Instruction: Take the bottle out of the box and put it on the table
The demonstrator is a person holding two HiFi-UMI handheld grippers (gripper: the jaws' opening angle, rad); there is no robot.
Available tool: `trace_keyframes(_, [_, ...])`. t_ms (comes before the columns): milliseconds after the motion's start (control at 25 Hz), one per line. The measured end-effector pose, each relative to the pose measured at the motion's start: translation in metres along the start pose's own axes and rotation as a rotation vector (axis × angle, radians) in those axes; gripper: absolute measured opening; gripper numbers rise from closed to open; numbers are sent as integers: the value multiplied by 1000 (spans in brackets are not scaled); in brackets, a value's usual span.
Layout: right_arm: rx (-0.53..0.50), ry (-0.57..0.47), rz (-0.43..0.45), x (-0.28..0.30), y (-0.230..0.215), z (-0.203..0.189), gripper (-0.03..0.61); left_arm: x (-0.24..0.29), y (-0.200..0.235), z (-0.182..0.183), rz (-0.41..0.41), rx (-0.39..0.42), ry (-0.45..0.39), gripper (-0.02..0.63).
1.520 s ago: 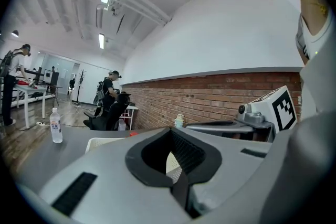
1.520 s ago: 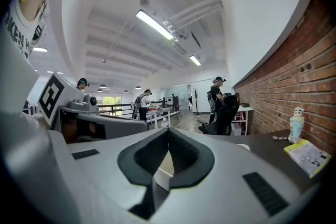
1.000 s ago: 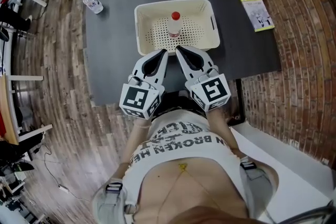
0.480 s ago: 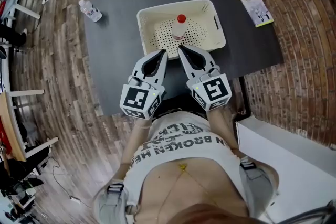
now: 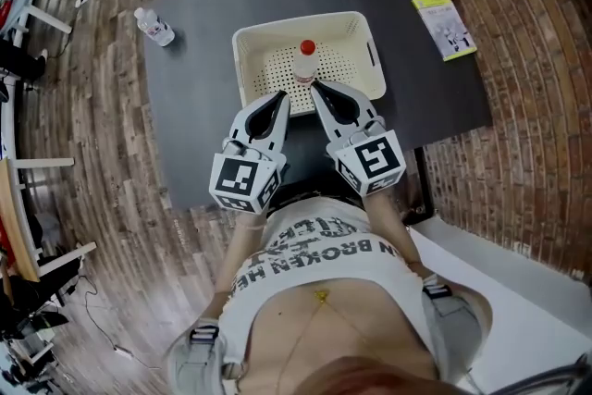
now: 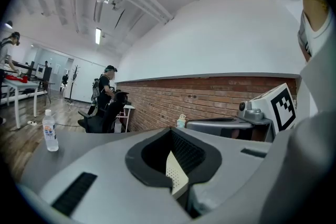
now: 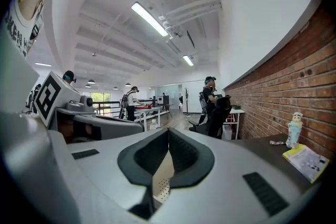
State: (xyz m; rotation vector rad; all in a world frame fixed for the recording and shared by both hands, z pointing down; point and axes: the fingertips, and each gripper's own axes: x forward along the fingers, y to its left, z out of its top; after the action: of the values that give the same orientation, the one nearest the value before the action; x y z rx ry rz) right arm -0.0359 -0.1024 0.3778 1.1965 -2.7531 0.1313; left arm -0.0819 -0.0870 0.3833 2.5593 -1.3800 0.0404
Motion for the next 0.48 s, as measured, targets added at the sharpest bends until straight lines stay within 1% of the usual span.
trace_keyframes(200, [-13, -8, 34, -1, -19, 5, 8, 21, -10, 9, 13, 9, -10, 6])
trace_keyframes(480, [1, -3, 37, -6, -41, 5, 9, 42, -19, 11, 28, 11, -8, 6])
